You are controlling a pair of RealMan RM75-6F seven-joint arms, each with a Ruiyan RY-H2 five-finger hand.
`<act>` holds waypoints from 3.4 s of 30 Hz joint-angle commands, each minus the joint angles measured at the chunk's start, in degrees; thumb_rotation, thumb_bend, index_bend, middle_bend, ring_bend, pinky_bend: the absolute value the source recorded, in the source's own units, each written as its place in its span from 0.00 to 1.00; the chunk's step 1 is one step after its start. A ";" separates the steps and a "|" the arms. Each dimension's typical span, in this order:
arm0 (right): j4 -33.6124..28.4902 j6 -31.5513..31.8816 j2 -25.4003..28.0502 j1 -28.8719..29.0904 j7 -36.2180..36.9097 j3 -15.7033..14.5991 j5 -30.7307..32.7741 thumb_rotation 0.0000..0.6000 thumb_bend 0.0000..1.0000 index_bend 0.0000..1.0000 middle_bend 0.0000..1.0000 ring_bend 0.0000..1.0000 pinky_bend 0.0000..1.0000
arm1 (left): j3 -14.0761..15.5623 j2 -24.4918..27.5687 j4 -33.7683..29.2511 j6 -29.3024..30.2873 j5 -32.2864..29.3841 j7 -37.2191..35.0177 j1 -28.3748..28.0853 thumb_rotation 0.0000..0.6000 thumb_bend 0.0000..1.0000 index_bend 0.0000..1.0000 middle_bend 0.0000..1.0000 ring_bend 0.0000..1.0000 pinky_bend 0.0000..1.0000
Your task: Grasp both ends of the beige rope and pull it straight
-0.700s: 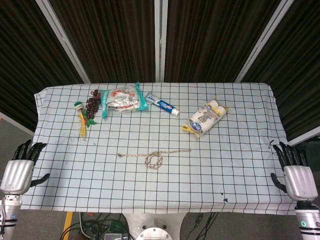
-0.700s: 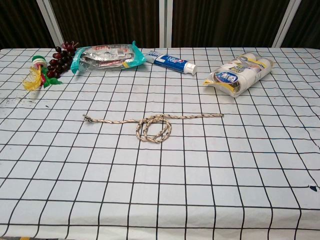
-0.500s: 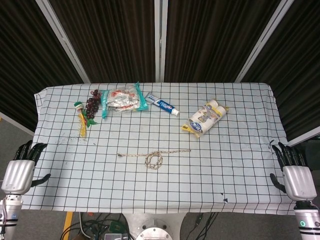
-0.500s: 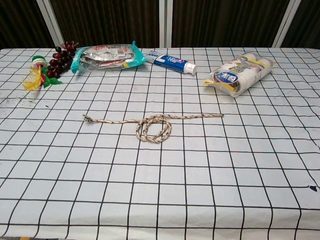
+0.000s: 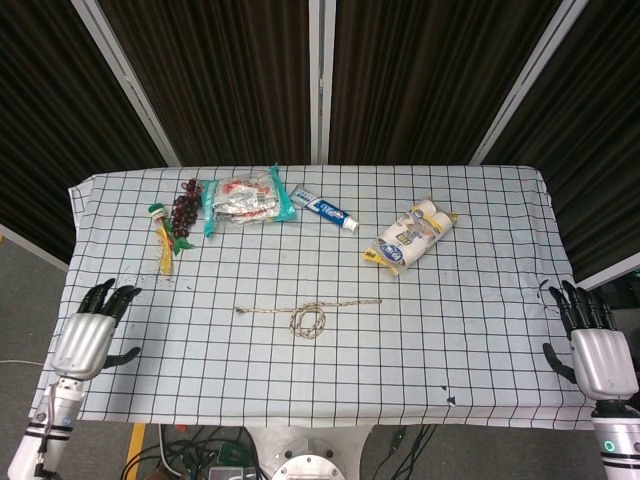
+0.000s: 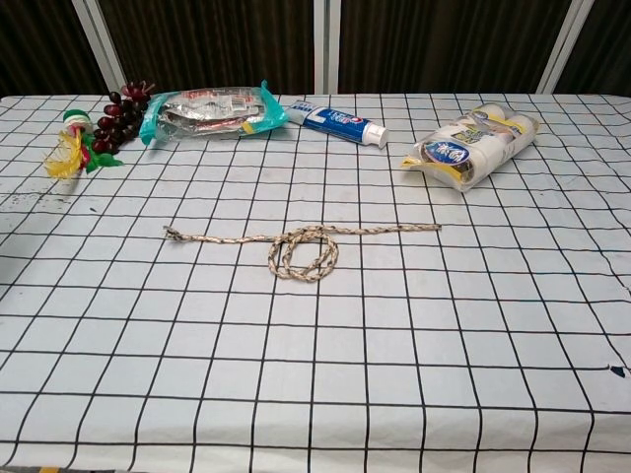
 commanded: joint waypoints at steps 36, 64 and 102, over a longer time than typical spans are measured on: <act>1.18 -1.01 2.43 0.77 3.29 2.49 3.63 1.00 0.27 0.00 0.00 0.00 0.00 | -8.73 -27.35 8.62 -16.01 -29.09 29.39 -23.67 1.00 0.16 0.31 0.19 0.05 0.17; 2.49 -2.41 1.48 1.09 4.35 2.41 4.85 1.00 0.27 0.00 0.00 0.00 0.00 | -7.21 -31.44 14.71 -13.15 -32.77 29.83 -27.58 1.00 0.26 0.48 0.25 0.08 0.17; 3.64 -3.24 0.77 1.27 4.96 2.67 6.02 1.00 0.28 0.00 0.00 0.00 0.00 | -6.77 -32.48 14.46 -11.93 -39.64 32.29 -30.02 1.00 0.41 0.56 0.27 0.08 0.17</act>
